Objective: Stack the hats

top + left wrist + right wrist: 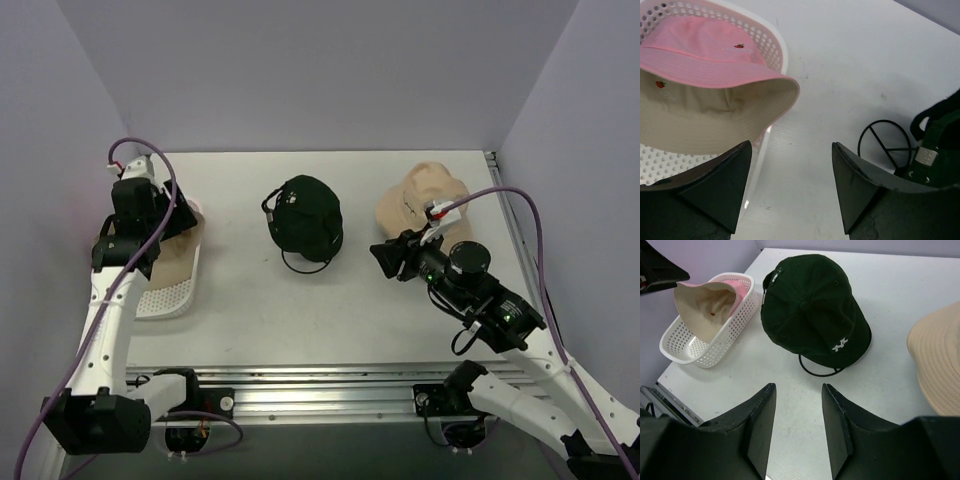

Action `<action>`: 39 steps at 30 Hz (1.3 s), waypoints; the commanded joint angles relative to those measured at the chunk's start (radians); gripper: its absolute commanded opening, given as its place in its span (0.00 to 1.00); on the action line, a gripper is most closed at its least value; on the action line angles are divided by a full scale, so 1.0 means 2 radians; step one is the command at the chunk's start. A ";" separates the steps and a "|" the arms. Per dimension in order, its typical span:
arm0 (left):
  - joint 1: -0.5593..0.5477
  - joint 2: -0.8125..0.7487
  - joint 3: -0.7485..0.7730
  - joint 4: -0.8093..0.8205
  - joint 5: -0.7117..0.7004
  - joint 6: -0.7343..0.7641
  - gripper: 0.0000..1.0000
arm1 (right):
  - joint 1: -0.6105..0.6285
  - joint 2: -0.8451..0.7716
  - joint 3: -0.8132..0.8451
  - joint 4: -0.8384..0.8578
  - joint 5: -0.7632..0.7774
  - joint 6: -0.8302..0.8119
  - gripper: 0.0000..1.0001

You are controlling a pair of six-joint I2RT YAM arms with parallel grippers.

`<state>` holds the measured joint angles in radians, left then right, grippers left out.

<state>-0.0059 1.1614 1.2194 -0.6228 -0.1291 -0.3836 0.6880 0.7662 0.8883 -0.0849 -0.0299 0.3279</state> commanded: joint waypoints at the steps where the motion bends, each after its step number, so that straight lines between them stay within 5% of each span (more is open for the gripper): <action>1: 0.000 -0.049 -0.037 0.050 0.080 -0.001 0.74 | 0.002 -0.010 -0.026 0.059 -0.002 0.000 0.38; 6: -0.023 -0.084 -0.099 0.149 0.179 -0.052 0.73 | 0.004 0.022 -0.078 0.119 0.011 0.061 0.37; 13: -0.104 -0.036 -0.098 0.189 0.135 -0.084 0.73 | 0.101 0.117 -0.110 0.216 0.149 0.128 0.28; 20: -0.085 -0.032 -0.062 0.147 0.121 -0.084 0.73 | 0.240 0.279 -0.052 0.279 0.320 -0.004 0.01; 29: 0.050 -0.101 -0.007 0.090 0.197 -0.100 0.76 | 0.252 0.434 -0.002 0.387 0.319 -0.156 0.00; 39: 0.062 -0.103 0.018 0.075 0.226 -0.092 0.76 | 0.241 0.597 0.136 0.323 0.375 -0.309 0.00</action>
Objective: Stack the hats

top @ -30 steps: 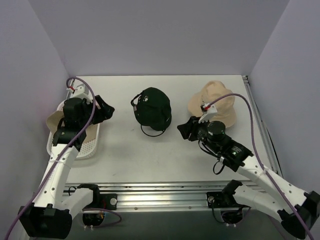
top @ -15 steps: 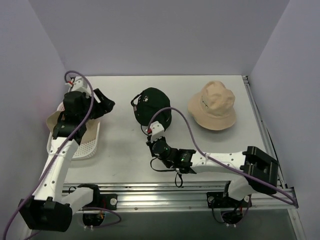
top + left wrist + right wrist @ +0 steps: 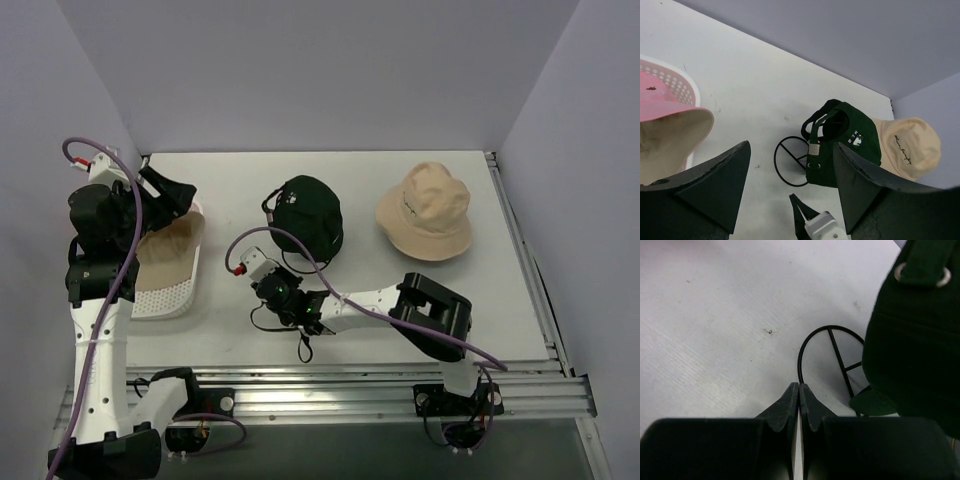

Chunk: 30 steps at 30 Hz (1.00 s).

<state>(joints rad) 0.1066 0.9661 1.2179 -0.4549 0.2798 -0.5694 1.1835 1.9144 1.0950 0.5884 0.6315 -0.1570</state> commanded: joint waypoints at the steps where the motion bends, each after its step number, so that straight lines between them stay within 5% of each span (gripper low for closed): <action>1: 0.007 -0.006 0.020 -0.010 0.023 0.002 0.76 | -0.010 0.031 0.038 -0.017 0.046 -0.073 0.00; 19: 0.010 0.010 -0.017 0.055 0.070 -0.017 0.75 | -0.067 0.043 0.040 -0.030 0.095 -0.080 0.00; 30: -0.048 0.145 0.005 0.054 0.044 0.006 0.72 | -0.082 0.002 0.006 -0.026 0.067 -0.023 0.00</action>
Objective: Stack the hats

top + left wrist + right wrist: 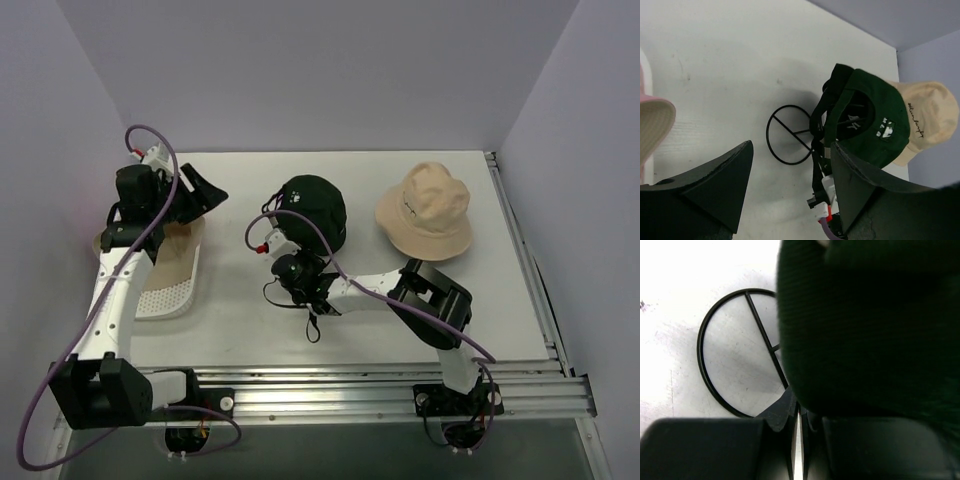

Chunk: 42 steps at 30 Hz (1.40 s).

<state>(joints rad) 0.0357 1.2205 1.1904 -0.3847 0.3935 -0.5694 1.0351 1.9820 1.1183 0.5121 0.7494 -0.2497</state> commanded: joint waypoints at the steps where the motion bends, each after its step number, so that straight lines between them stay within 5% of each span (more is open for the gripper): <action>1: -0.031 0.025 0.023 0.022 -0.020 0.005 0.72 | -0.008 -0.032 -0.007 0.013 0.007 0.024 0.00; 21: -0.112 0.150 0.015 0.208 0.016 0.002 0.71 | -0.021 -0.041 -0.013 0.015 -0.025 0.043 0.00; 42: -0.128 0.240 0.003 0.203 -0.053 0.005 0.67 | -0.044 -0.075 -0.038 0.017 -0.042 0.053 0.00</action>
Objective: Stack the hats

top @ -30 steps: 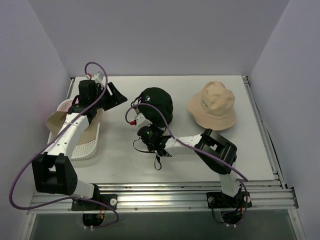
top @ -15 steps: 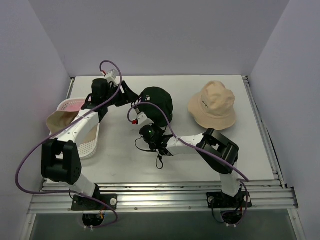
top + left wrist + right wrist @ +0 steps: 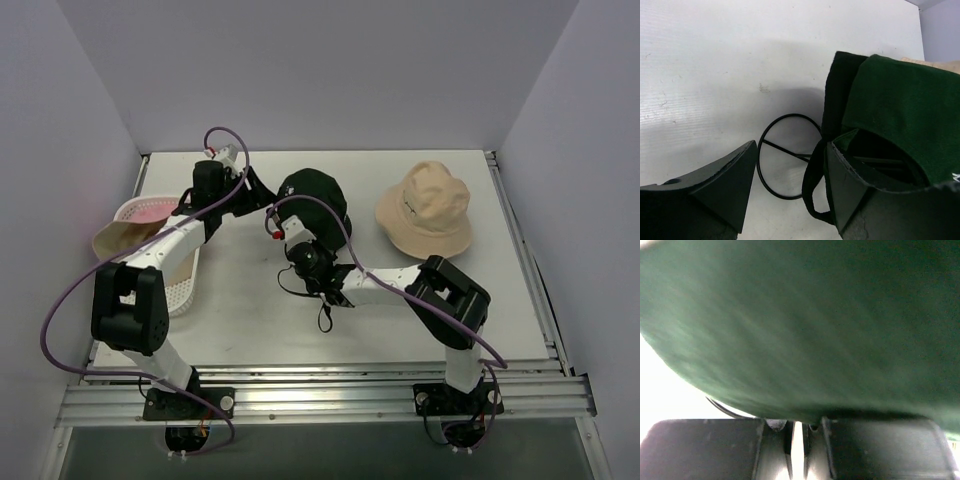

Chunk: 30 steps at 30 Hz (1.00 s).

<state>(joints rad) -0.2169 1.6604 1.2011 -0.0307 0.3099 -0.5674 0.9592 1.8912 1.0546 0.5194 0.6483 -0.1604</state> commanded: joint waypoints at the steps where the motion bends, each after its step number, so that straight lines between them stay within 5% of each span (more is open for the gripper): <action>1: -0.001 0.027 -0.004 0.033 -0.010 0.002 0.66 | -0.006 -0.032 -0.007 0.013 0.009 0.009 0.00; 30: -0.001 -0.023 -0.018 0.026 -0.020 -0.002 0.66 | -0.025 -0.050 -0.013 -0.005 -0.030 0.053 0.00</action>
<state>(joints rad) -0.2173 1.6585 1.1210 0.0597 0.2760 -0.5823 0.9176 1.8603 1.0336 0.5106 0.5858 -0.0963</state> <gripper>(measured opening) 0.659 0.001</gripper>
